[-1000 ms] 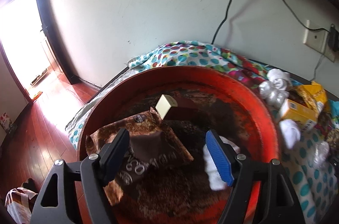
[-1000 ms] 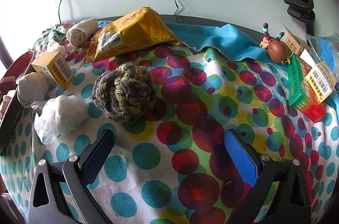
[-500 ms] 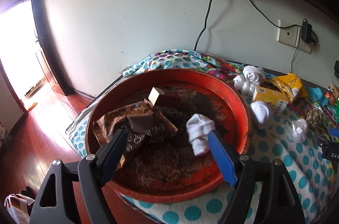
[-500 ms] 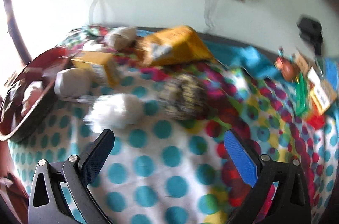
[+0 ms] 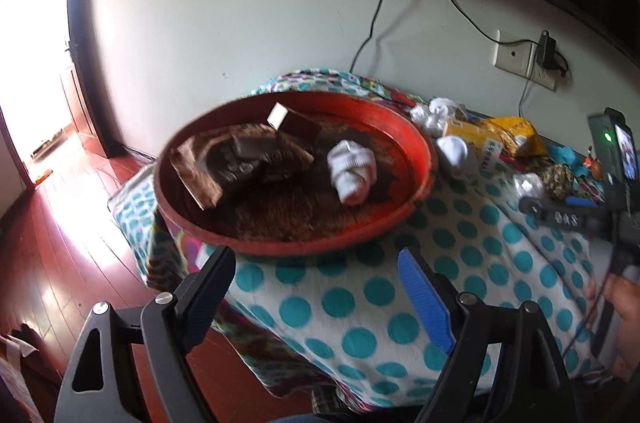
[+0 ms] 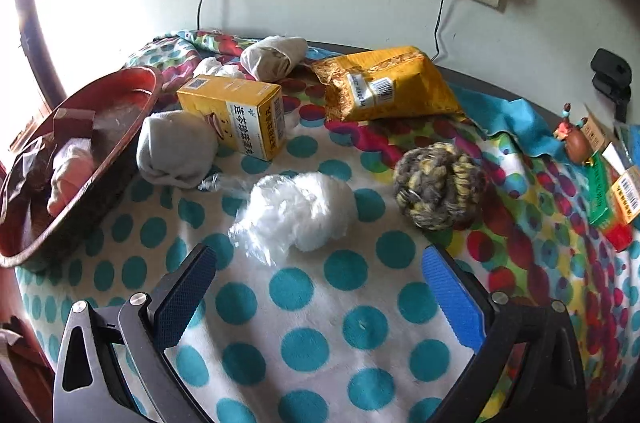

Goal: Organize objects
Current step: 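Grasp the white plastic bag with the right gripper, then carry the plastic bag over the red tray and open the right gripper, then reach the left gripper to the grey sock and grasp it, then carry the grey sock over the tray and open the left gripper, then grasp the braided rope ball with the right gripper, then carry the rope ball into the tray and open the right gripper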

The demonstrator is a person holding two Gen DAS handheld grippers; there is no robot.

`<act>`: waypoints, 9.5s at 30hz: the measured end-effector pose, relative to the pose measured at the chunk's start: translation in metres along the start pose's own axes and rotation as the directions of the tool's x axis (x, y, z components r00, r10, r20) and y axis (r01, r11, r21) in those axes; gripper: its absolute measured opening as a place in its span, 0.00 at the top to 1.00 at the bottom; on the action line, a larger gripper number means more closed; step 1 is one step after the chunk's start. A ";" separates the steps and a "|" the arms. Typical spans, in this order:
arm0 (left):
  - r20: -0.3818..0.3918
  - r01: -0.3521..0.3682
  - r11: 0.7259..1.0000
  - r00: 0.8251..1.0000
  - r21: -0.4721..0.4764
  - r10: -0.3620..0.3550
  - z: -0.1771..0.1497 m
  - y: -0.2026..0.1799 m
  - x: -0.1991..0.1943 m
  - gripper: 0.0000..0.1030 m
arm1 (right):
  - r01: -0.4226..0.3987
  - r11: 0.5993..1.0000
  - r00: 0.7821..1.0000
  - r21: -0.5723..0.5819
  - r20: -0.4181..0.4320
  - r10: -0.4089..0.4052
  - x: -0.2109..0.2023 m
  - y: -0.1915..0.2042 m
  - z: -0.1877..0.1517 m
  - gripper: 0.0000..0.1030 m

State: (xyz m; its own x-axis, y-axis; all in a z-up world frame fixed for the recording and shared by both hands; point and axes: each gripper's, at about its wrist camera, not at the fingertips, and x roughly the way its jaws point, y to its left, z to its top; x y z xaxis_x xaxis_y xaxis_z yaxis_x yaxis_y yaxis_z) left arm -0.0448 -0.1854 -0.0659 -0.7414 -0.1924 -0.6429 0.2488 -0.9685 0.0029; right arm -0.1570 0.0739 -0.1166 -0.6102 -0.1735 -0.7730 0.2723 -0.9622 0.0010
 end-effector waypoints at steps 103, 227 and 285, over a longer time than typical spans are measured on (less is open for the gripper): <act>-0.026 0.030 0.998 0.999 0.047 -0.029 -0.031 -0.008 0.005 0.17 | 0.110 0.987 0.985 -0.113 0.146 -0.093 -0.023 -0.003 0.025 0.07; -0.129 -0.220 0.975 0.968 -0.038 0.214 0.056 0.037 0.104 0.48 | -0.020 0.997 0.999 0.077 -0.046 0.024 0.042 -0.098 0.026 0.00; 0.037 -0.033 0.989 0.999 -0.142 0.038 -0.001 0.065 0.014 0.10 | -0.047 0.913 0.990 -0.405 0.101 0.096 -0.005 0.153 0.064 0.51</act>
State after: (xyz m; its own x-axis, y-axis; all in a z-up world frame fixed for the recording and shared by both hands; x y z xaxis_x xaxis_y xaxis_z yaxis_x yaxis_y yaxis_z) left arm -0.0389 -0.2505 -0.0752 -0.7536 -0.2348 -0.6139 0.3588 -0.9296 -0.0848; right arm -0.1594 -0.0852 -0.0719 -0.6534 -0.2853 -0.7012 0.5788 -0.7853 -0.2197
